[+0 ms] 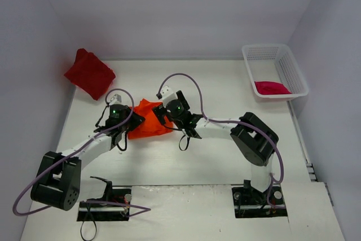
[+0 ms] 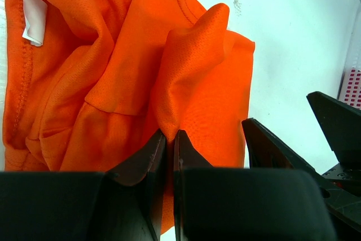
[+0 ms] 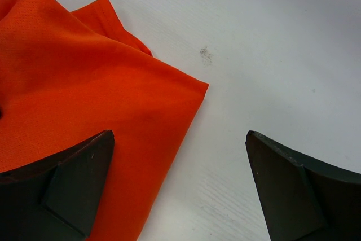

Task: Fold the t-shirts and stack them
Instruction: Smooth out wrinkles on the folded tshirt

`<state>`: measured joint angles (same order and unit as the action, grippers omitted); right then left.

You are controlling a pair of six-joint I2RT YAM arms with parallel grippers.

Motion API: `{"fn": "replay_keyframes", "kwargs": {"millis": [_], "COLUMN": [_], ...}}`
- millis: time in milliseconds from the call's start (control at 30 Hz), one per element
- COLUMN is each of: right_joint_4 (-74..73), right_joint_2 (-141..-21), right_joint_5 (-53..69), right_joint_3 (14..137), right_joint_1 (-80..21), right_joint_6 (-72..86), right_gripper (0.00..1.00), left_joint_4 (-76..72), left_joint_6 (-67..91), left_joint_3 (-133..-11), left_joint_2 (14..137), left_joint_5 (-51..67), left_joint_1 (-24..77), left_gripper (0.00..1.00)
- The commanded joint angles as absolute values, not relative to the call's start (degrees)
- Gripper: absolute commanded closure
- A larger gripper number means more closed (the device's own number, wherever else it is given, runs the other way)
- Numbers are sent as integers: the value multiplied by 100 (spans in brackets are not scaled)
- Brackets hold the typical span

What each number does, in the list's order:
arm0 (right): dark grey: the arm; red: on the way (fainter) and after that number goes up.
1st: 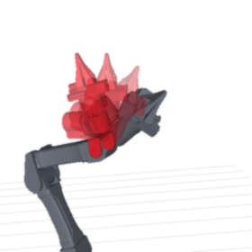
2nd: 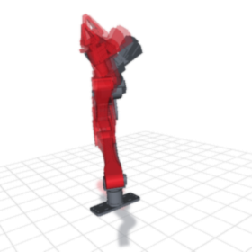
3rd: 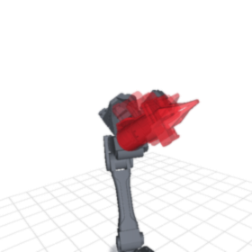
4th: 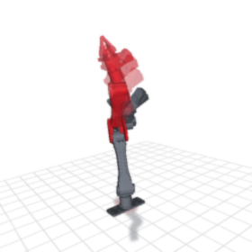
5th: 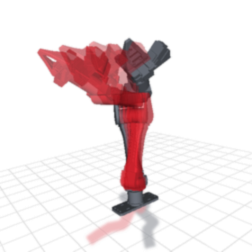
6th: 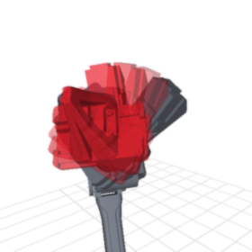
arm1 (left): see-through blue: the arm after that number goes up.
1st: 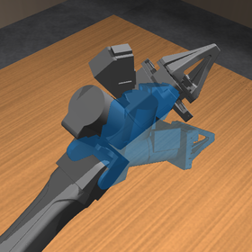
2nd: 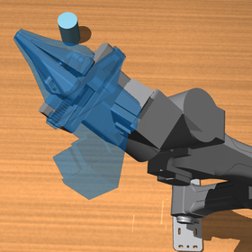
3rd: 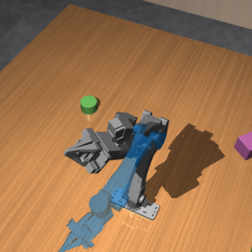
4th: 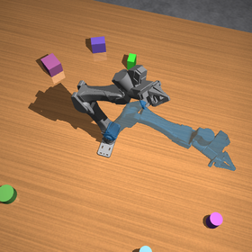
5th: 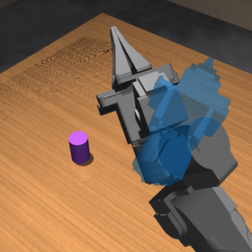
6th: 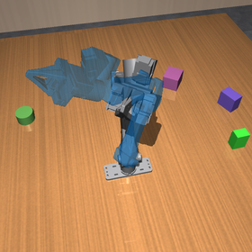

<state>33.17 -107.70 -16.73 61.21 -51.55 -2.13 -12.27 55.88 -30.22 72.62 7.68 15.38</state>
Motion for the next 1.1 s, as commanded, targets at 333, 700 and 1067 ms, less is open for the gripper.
{"fn": "replay_keyframes", "kwargs": {"millis": [333, 700, 1067], "right_joint_4": [3682, 3928, 4069], "right_joint_2": [-10775, -10749, -10608], "right_joint_5": [-1767, -1705, -1714], "right_joint_3": [6293, 6117, 5845], "right_joint_1": [-5203, -5203, -5177], "right_joint_6": [-106, -9, -9], "right_gripper": [1, 1, 0], "left_joint_4": [-818, -221, 307], "left_joint_6": [5335, 5186, 5124], "left_joint_3": [-3577, -3928, -4192], "left_joint_2": [6636, 6276, 5985], "left_joint_5": [694, 615, 527], "left_joint_1": [1564, 1564, 1564], "left_gripper": [100, 100, 100]}}
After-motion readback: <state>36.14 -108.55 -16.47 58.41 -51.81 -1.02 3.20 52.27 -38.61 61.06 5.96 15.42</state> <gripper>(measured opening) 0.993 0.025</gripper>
